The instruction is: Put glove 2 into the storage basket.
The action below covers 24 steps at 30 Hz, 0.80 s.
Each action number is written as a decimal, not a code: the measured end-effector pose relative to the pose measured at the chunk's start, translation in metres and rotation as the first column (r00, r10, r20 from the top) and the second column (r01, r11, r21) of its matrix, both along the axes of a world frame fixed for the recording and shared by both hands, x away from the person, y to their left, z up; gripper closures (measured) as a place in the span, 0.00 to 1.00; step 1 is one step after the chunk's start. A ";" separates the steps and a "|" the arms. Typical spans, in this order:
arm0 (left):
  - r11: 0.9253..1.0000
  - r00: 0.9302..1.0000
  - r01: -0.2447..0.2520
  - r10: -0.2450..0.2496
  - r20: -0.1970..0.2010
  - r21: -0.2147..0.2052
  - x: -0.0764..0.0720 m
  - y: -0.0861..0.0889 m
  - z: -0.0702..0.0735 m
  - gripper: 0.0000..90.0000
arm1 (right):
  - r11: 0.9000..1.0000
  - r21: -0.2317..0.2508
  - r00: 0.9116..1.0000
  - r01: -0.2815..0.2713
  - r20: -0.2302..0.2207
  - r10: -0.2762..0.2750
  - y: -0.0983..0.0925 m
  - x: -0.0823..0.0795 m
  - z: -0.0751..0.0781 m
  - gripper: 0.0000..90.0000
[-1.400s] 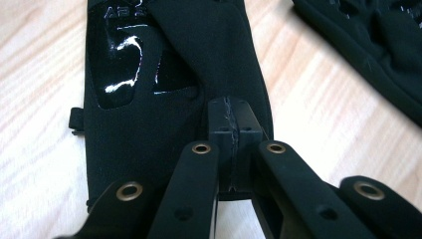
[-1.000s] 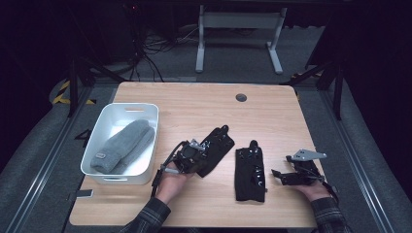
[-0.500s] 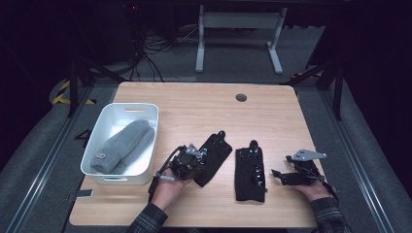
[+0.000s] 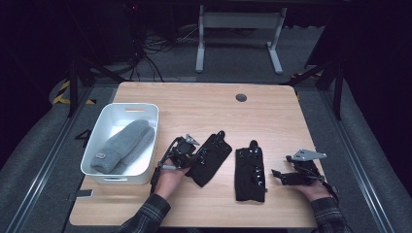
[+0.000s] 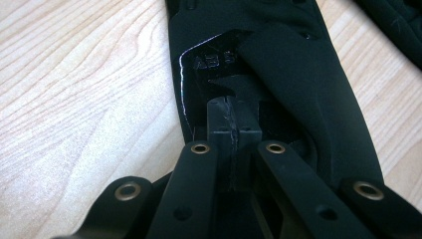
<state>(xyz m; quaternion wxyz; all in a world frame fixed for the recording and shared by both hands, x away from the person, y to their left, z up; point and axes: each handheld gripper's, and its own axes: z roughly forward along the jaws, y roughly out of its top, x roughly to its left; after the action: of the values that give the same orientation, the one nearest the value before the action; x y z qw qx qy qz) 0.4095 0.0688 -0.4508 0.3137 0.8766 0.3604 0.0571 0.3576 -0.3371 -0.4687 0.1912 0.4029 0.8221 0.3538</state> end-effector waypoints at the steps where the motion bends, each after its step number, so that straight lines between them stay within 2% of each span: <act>1: 1.000 1.000 0.005 -0.005 -0.001 0.006 -0.001 0.000 0.000 1.00 | 1.000 0.000 1.000 0.000 0.000 0.000 0.000 0.000 0.000 0.16; 5: 0.999 0.999 0.049 -0.049 -0.005 0.016 -0.009 -0.004 0.001 1.00 | 1.000 0.000 1.000 0.000 0.000 0.000 0.000 0.000 0.000 0.16; 12: 0.993 0.993 0.114 -0.114 -0.017 0.001 -0.021 -0.013 0.000 1.00 | 1.000 0.000 1.000 0.000 0.000 0.000 0.000 0.000 0.000 0.16; 24: 0.985 0.985 0.172 -0.173 -0.030 -0.013 -0.034 -0.020 -0.001 1.00 | 1.000 0.001 1.000 0.000 0.000 0.000 0.000 0.000 0.000 0.16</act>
<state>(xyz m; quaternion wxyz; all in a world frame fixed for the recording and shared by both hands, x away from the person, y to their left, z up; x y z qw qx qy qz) 0.3753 0.0492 -0.4515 0.3163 0.9037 0.2883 0.0143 0.3576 -0.3371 -0.4688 0.1911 0.4029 0.8221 0.3540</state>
